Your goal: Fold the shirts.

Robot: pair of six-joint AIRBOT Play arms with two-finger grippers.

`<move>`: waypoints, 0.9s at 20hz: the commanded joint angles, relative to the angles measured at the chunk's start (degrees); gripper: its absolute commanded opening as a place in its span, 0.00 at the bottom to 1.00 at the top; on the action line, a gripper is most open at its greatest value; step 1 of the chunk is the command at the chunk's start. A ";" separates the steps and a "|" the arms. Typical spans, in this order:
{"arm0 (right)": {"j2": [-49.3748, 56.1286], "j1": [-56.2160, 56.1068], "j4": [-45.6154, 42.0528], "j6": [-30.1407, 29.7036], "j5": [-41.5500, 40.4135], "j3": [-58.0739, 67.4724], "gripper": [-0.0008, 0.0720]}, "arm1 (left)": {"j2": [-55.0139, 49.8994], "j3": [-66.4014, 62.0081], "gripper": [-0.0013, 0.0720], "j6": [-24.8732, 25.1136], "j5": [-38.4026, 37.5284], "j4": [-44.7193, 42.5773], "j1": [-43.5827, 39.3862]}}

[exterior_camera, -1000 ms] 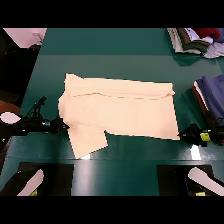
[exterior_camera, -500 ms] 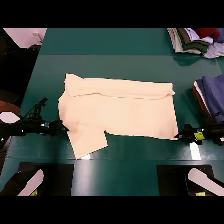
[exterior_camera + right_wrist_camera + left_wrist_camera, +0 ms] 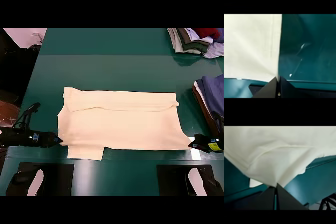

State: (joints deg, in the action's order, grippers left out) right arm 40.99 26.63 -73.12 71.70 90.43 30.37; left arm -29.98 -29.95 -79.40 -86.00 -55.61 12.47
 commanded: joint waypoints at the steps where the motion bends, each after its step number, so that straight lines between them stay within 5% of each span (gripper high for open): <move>1: -2.99 -4.35 0.70 2.89 -1.27 0.76 0.04 | 0.57 -4.33 0.05 -1.14 4.13 2.40 0.00; 13: 33.94 -22.97 1.64 9.55 -13.60 33.09 0.03 | -38.75 -22.03 0.05 12.39 26.25 8.61 0.00; 18: 44.17 -23.30 5.70 10.56 -14.01 42.64 0.04 | -49.88 -31.23 0.05 12.44 28.89 9.20 0.00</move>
State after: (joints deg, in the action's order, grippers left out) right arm 79.26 3.97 -70.13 81.58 77.10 67.51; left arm -73.49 -56.42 -67.94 -59.86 -47.44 12.40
